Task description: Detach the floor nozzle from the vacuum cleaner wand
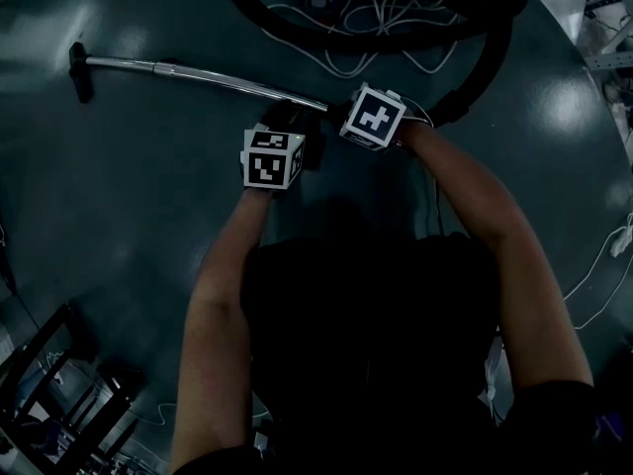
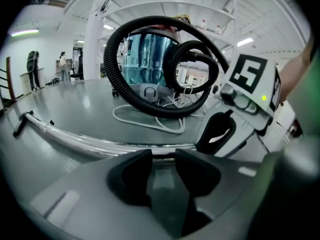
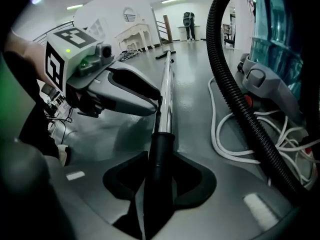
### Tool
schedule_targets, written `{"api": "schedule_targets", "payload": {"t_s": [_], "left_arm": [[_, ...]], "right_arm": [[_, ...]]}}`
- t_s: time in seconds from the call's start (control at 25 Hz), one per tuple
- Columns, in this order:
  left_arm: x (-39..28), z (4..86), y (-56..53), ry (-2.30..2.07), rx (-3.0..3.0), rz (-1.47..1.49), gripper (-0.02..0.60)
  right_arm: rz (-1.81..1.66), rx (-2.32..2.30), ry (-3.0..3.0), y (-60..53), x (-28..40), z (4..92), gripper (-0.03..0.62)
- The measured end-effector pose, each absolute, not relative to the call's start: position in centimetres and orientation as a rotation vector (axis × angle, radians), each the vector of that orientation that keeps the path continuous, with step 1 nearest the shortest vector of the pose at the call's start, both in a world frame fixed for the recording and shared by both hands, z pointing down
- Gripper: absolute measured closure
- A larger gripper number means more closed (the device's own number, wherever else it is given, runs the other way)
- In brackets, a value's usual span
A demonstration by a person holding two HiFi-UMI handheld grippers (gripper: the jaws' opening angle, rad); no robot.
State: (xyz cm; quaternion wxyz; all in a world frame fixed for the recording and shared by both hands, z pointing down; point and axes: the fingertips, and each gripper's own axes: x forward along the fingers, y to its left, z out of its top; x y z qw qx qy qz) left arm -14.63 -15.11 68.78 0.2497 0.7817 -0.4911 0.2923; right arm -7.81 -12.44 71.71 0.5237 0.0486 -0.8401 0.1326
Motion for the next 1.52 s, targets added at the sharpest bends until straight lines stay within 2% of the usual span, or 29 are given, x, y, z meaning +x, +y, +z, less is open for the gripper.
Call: {"api": "schedule_targets", "payload": {"t_s": [0.2, 0.36, 0.44, 0.64, 0.96, 1.12, 1.52], "left_arm": [[-14.0, 66.8, -15.2, -1.319, 2.279, 0.835, 0.392], [-12.3, 65.9, -14.7, -1.084, 2.463, 0.991, 0.331], [-11.8, 65.7, -14.4, -0.942, 2.545, 1.104, 0.322], [-11.2, 65.2, -13.1, -0.597, 2.646, 1.198, 0.322], [-10.1, 64.6, -11.9, -0.181, 2.797, 1.614, 0.320], [-8.4, 64.5, -11.8, -0.034, 2.812, 1.688, 0.323], [-6.3, 66.8, -11.0, 0.238, 2.754, 1.918, 0.398]], "right_arm": [[0.365, 0.100, -1.996, -11.8, -7.2, 71.1, 0.441], [0.406, 0.081, -1.986, -11.3, -7.1, 70.7, 0.441], [0.429, 0.069, -1.987, -11.0, -7.1, 70.3, 0.441], [0.491, 0.032, -1.977, -10.1, -7.3, 68.9, 0.441], [0.481, 0.006, -1.923, -10.3, -5.6, 66.3, 0.441], [0.468, -0.005, -1.911, -10.0, -4.5, 65.3, 0.441], [0.475, -0.024, -1.940, -9.3, -4.1, 65.2, 0.441]]}}
